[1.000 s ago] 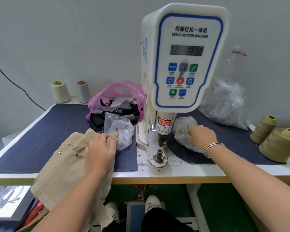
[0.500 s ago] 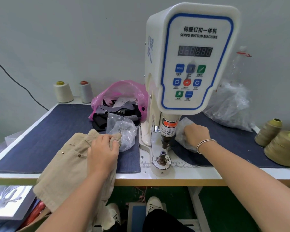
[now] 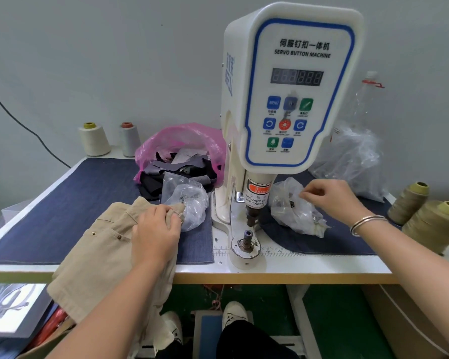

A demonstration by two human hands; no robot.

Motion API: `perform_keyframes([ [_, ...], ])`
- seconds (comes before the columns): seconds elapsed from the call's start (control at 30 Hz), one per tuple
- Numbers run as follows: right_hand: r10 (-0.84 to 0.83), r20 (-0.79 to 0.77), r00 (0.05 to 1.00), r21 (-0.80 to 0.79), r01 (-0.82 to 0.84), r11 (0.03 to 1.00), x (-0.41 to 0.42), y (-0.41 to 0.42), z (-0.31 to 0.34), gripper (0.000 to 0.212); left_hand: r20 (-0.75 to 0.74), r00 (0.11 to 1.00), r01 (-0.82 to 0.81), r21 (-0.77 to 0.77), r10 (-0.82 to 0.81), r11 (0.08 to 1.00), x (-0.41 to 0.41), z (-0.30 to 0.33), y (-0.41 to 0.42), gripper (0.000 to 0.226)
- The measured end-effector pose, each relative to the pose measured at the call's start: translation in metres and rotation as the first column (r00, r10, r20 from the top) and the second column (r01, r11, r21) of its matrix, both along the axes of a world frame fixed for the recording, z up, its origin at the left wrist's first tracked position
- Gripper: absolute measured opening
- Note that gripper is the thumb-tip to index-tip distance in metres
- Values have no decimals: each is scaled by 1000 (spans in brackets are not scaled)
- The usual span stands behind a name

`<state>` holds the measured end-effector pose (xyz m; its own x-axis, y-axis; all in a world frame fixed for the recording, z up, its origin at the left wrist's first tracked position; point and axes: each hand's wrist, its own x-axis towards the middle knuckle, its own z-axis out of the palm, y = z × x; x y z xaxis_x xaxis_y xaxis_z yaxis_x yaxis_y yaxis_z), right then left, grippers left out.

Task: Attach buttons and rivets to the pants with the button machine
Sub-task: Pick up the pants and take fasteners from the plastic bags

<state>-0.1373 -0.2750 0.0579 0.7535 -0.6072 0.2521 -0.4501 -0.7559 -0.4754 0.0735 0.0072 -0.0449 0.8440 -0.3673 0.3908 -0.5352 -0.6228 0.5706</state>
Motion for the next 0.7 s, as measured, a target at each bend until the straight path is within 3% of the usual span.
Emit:
perform_keyframes([
  [0.07, -85, 205, 975, 320, 16, 947, -4, 29, -2, 7, 2, 1000, 4, 4, -4, 1000, 0, 0, 0, 36],
  [0.13, -91, 199, 976, 706, -78, 704, -2, 67, -13, 9, 3, 1000, 5, 3, -5, 1000, 0, 0, 0, 39],
  [0.2, -56, 142, 988, 888, -102, 449, 3, 94, -28, 23, -2, 1000, 5, 1, -5, 1000, 0, -1, 1, 38],
  [0.37, -122, 173, 977, 979, -157, 131, 16, 116, -41, 11, 0, 1000, 11, -13, -11, 1000, -1, -2, 1, 32],
  [0.7, -301, 167, 939, 934, -248, -257, 21, 124, -46, 12, 2, 1000, 5, 3, -5, 1000, -1, 1, 1, 40],
])
